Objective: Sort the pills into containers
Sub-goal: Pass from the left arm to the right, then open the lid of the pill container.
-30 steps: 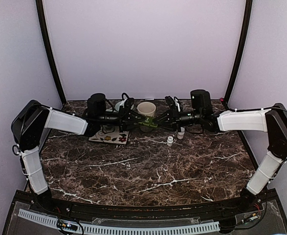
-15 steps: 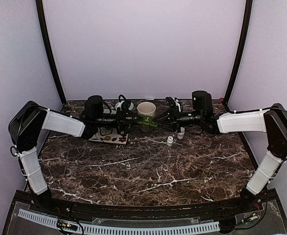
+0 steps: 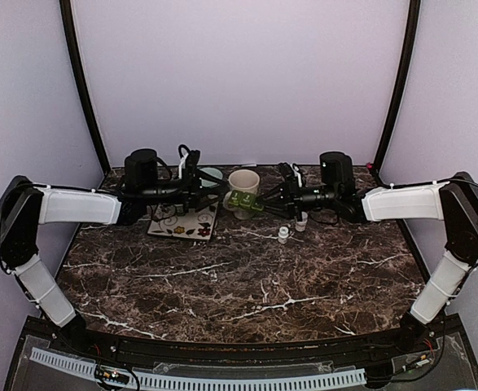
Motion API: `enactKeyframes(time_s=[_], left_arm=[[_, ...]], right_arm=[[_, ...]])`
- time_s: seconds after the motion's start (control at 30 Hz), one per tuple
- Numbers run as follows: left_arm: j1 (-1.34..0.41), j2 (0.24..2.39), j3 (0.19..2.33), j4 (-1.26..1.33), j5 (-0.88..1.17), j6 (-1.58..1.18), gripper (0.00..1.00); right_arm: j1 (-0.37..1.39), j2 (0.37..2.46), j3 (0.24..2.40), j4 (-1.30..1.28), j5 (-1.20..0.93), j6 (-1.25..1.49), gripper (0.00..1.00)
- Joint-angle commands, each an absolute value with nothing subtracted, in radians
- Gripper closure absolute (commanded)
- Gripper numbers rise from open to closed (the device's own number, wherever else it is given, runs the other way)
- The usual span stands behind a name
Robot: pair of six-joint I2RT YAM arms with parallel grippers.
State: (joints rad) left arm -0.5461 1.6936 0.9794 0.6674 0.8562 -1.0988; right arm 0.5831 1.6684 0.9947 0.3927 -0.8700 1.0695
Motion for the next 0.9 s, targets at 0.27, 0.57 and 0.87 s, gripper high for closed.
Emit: enactKeyframes(time_s=[0.27,0.57,0.87], left_arm=[[-0.784,1.445,1.121,0.048,0.349,-0.384,0.71],[-0.974,1.421,1.139,-0.08,-0.155,-0.007,0.69],[-1.097,1.478,1.121,0.006,-0.489,0.285,0.65]], right_arm=[[0.576,1.629,1.056,0.287,-0.764,1.025,0.94],[0.576,1.605,1.094,0.204,-0.758,1.048,0.95],[0.582,1.6,1.131,0.114,-0.77,1.041,0.95]])
